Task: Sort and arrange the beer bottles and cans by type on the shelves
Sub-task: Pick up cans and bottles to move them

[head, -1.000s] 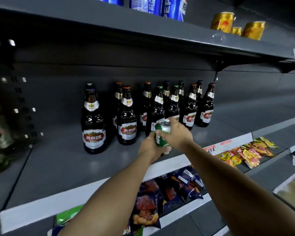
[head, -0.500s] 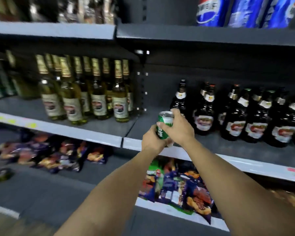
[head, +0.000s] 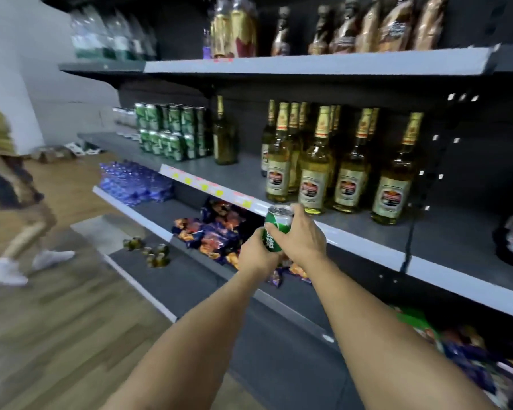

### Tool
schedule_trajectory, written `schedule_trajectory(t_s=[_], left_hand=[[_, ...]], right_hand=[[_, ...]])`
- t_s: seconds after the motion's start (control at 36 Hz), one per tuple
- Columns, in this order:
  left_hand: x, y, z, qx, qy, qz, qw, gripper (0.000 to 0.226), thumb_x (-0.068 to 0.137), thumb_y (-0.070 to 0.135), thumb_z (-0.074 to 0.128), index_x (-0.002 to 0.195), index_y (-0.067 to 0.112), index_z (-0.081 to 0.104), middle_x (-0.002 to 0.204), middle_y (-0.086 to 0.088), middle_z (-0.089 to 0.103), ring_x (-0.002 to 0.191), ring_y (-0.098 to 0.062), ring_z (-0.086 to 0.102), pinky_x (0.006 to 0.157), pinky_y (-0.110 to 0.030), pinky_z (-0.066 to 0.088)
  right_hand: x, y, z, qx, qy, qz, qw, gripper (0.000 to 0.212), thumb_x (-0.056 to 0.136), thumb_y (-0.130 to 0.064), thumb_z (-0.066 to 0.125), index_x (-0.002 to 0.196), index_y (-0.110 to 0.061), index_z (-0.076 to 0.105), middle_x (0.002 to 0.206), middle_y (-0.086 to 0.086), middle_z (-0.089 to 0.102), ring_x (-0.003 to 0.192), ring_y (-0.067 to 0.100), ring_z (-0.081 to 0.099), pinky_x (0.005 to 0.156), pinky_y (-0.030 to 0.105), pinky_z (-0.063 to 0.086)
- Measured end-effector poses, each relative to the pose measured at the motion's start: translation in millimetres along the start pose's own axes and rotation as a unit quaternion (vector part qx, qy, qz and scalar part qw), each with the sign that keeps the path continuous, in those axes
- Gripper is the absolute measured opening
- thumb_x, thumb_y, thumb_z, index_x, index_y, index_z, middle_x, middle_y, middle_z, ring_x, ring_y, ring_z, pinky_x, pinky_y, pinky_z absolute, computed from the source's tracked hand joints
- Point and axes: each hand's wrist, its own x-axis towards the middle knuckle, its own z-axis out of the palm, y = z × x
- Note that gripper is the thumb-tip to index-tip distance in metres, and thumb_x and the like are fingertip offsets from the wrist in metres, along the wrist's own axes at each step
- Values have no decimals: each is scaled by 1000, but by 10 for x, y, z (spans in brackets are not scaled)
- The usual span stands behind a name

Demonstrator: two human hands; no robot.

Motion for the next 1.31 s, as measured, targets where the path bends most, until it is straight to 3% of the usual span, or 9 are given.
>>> schedule_trajectory(t_s=[0.08,0.25,0.47,0.58,0.81,1.0,1.19,1.25,1.31], left_hand=[[196,-303,-412,10,6,-12,1000,60,74,22,77,128,15,52,116,-2,65,106,-23,60,75,-25,42],[680,-794,-997,25,16,-22,999,62,75,20,75,131,13,51,117,-7,65,110,-25,58,78,-27,40],[1543,-1282,-1444,-9,26,-30,999,59,71,11,73,127,13,54,112,-5,67,91,-18,58,72,-24,42],[2164,-1369,-1638,-8,26,4,1000,60,73,15,76,128,15,53,117,-2,64,104,-20,58,76,-23,40],[3406,-1421,-1964,5,26,23,999,68,72,26,77,133,17,51,114,-6,66,100,-24,62,85,-37,52],[4240,-1608,-2213,-23,24,31,999,30,79,10,67,106,13,55,87,1,59,85,-24,59,70,-30,46],[5104,-1921,-2580,-15,-3,91,996,24,81,14,62,105,14,55,88,-3,64,81,-25,58,67,-30,44],[5357,-2002,-2701,-14,-10,102,995,22,80,16,64,98,17,51,83,0,62,76,-25,56,64,-30,44],[5597,-2059,-2813,-14,-13,111,994,30,80,20,63,108,16,53,83,-1,64,77,-26,59,65,-32,48]], right_hand=[[110,-401,396,15,-7,-7,1000,57,84,-57,61,120,-18,40,118,7,60,111,30,56,79,37,43],[432,-977,1055,20,2,-12,1000,58,84,-59,59,122,-19,40,121,5,60,111,30,57,79,37,46],[1173,-1446,1797,20,-4,-29,999,58,83,-57,62,121,-18,40,118,5,62,111,29,56,78,36,44],[1722,-1636,2022,27,19,-28,999,56,84,-57,60,119,-18,40,118,5,61,109,31,57,75,35,41],[2878,-2008,2392,46,46,-28,998,60,83,-57,61,125,-21,38,123,7,60,111,32,56,78,37,42],[3519,-2297,2828,91,38,23,995,91,74,-59,71,144,-28,21,140,5,49,123,30,51,90,38,45],[4145,-2735,3307,37,103,60,992,81,77,-61,67,136,-20,29,134,6,53,115,30,56,77,36,45],[4317,-2880,3411,19,117,64,991,81,78,-61,65,137,-20,29,135,5,52,115,31,56,79,37,47],[4471,-3020,3494,-2,131,56,990,80,80,-62,63,140,-22,27,138,5,50,117,31,55,83,40,48]])
